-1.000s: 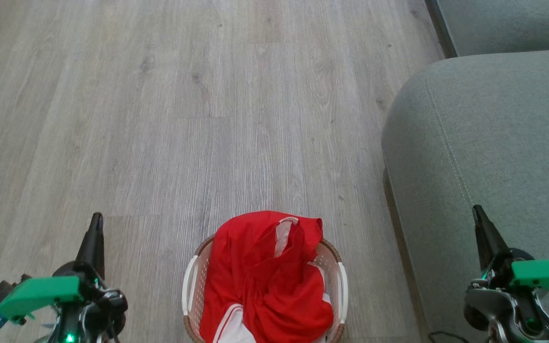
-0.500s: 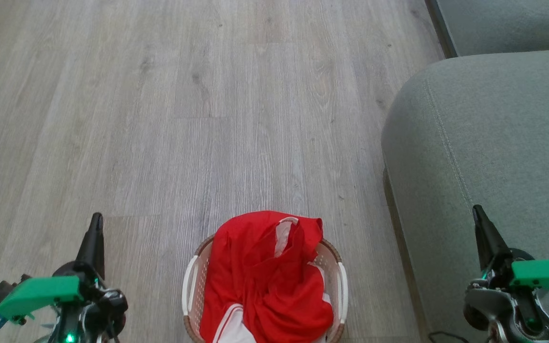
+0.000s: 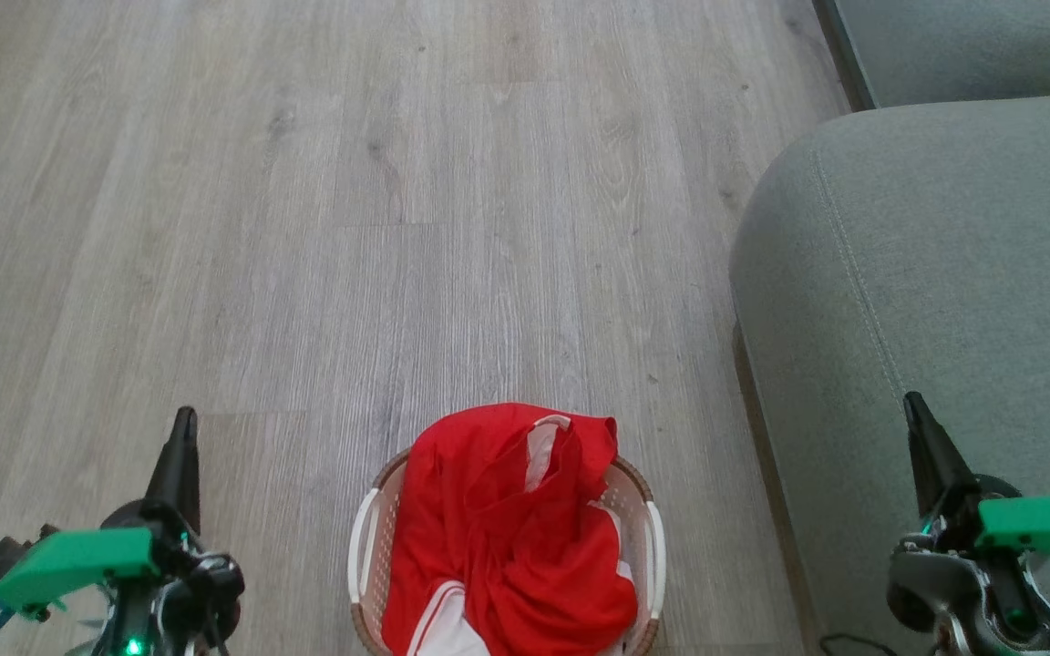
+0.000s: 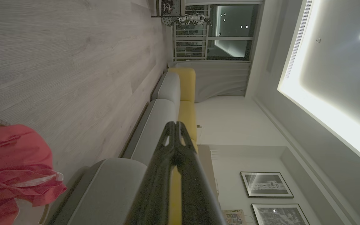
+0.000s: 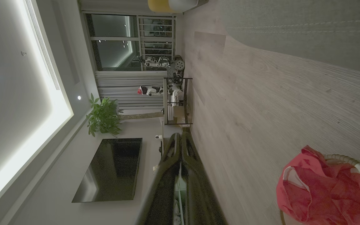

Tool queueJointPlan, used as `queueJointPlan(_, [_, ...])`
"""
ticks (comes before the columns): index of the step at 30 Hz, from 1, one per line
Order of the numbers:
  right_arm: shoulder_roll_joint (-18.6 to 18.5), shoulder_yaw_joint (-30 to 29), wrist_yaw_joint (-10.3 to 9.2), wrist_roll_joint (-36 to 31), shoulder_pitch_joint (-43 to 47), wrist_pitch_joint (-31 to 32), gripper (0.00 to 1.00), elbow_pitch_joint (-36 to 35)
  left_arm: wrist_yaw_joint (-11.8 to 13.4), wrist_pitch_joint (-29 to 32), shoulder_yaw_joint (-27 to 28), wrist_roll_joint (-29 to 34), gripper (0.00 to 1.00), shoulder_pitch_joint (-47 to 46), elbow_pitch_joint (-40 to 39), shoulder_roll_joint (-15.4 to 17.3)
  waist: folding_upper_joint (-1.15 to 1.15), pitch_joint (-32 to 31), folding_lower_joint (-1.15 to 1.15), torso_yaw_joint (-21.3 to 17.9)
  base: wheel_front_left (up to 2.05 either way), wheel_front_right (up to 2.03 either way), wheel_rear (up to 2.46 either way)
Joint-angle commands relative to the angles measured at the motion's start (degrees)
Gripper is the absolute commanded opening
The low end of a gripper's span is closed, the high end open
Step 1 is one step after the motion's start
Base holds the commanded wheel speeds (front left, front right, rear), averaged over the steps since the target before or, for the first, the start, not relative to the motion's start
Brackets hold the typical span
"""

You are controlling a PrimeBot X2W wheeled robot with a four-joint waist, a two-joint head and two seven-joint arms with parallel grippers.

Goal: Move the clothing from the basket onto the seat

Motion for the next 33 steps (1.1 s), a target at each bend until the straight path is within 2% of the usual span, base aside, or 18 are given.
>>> queueJointPlan(1, [0.1, 1.0, -0.01, -0.1, -3.1, 0.2, 0.0, -1.9, -0.4, 0.4, 2.0, 0.3, 0.0, -2.9, -1.5, 0.5, 0.0, 0.0, 0.0, 0.0, 0.0, 0.0, 0.0])
queueJointPlan(2, [0.0, 0.0, 0.0, 0.0, 0.0, 0.0, 1.0, 0.0, 0.0, 0.0, 0.0, 0.0, 1.0, 0.0, 0.0, 0.0, 0.0, 0.0, 0.0, 0.0, 0.0, 0.0, 0.0])
queueJointPlan(5, [0.0, 0.4, 0.0, 0.0, 1.0, 0.0, 1.0, 2.4, 0.1, -0.1, -0.2, 0.0, 1.0, 1.1, 2.4, -0.3, 0.0, 0.0, 0.0, 0.0, 0.0, 0.0, 0.0])
queueJointPlan(20, [-0.3, 0.9, 0.0, -0.9, 1.2, -1.3, 1.0, -1.1, 0.0, -2.6, -1.1, 0.8, 1.0, 0.8, -0.1, -0.2, 0.0, 0.1, 0.0, 0.0, 0.0, 0.0, 0.0])
queueJointPlan(33, [-3.0, 3.6, 0.0, -5.5, 1.1, -4.6, 1.0, -4.4, 0.2, -4.6, -1.6, 7.0, 1.0, 0.3, -2.7, -0.1, 0.0, 0.2, 0.0, -0.1, 0.0, 0.0, 0.0])
